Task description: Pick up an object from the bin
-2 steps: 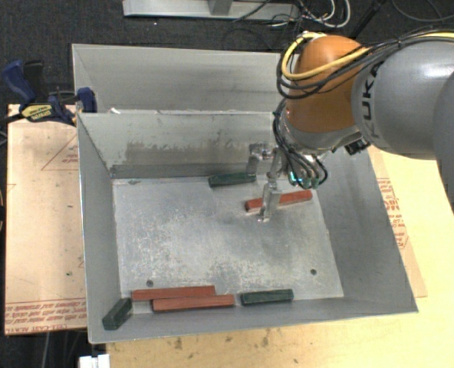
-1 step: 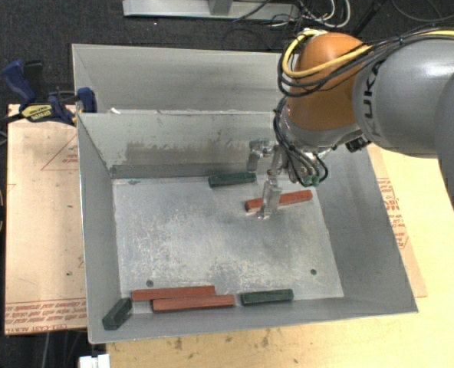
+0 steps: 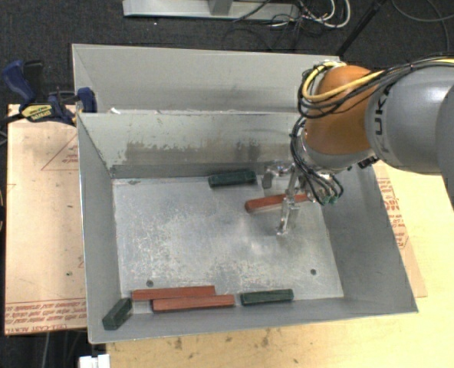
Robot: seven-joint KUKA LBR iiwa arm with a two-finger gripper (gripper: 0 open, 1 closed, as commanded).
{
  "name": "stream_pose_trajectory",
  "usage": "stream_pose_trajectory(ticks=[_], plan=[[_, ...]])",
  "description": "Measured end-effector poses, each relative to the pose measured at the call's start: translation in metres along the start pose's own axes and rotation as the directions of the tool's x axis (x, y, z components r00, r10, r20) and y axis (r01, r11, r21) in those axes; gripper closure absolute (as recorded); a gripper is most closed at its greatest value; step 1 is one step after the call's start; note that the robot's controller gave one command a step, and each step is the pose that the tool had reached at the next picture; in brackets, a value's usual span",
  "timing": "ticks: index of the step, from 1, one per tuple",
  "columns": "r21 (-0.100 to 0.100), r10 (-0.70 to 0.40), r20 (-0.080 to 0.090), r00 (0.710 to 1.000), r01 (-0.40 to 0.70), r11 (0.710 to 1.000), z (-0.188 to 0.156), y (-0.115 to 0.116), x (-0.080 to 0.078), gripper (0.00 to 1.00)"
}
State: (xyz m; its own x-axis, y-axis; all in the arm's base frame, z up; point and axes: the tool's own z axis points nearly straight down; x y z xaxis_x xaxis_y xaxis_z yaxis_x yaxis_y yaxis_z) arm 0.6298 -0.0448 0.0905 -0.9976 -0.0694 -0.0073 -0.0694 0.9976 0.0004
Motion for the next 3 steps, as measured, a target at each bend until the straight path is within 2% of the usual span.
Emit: stream_pose_trajectory(ticks=[1, 2, 3], plan=[[-0.001, 0.071, -0.006, 0.997, -0.071, 0.997, 0.021, -0.034, -0.006, 0.0], [0.001, 0.154, -0.006, 0.988, -0.154, 0.988, 0.02, -0.005, -0.006, 0.0], [0.0, 0.093, -0.003, 0.996, -0.093, 0.996, 0.021, -0.022, -0.007, 0.0]])
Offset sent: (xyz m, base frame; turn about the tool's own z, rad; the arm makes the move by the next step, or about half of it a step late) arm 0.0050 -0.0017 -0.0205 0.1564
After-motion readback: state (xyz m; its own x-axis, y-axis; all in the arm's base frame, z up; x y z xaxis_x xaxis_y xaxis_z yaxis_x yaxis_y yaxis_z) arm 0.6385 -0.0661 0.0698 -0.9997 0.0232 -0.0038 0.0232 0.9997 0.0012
